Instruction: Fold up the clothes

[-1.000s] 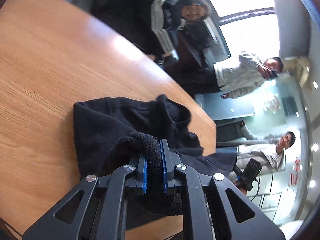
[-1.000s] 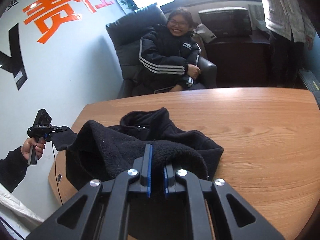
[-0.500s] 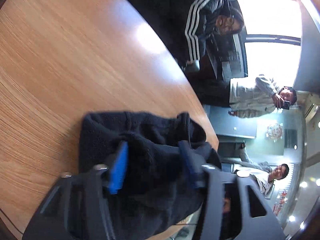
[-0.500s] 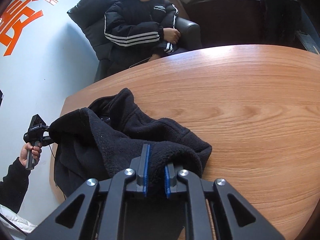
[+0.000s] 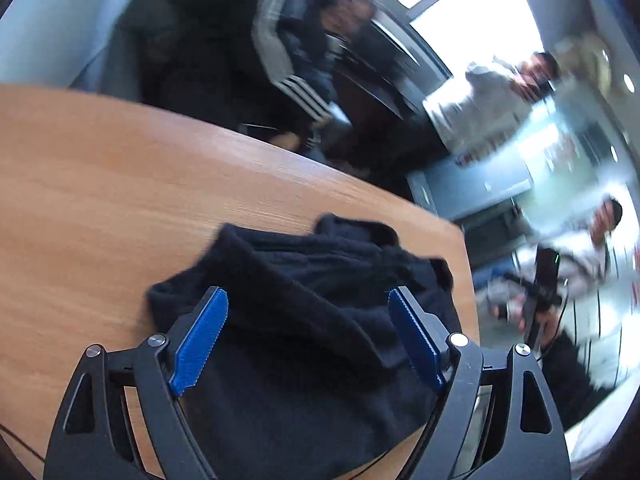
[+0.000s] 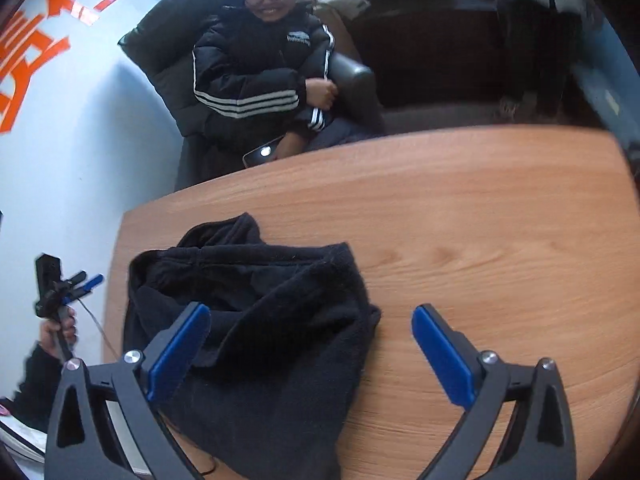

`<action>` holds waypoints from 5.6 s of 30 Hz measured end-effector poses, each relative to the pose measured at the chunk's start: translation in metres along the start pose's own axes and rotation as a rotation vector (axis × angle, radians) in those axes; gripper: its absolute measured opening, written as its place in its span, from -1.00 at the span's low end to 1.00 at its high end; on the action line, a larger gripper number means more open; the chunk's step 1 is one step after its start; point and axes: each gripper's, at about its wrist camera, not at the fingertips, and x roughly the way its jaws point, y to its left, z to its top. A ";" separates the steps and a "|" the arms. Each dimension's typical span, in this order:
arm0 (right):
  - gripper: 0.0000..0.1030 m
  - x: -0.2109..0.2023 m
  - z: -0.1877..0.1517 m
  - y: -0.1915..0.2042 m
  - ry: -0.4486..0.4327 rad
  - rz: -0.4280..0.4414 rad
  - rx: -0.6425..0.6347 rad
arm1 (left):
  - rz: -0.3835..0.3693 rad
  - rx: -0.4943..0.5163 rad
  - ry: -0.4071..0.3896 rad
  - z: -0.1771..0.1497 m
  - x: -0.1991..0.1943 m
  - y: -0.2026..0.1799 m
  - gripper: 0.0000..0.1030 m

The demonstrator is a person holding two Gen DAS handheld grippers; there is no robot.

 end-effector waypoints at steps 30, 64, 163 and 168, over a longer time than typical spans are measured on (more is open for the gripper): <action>0.98 0.076 0.032 0.100 -0.144 -0.224 -0.328 | 0.031 0.472 0.062 -0.030 0.075 -0.039 0.82; 1.00 0.027 -0.118 0.008 -0.161 -0.182 0.165 | 0.230 0.177 -0.065 -0.127 0.115 -0.106 0.97; -0.35 0.066 0.047 0.309 0.262 -0.405 -0.030 | -0.037 0.452 -0.045 -0.129 0.013 0.091 -0.97; -0.34 0.077 0.051 0.298 0.258 -0.381 0.049 | -0.155 0.419 -0.101 -0.142 -0.025 0.117 -0.85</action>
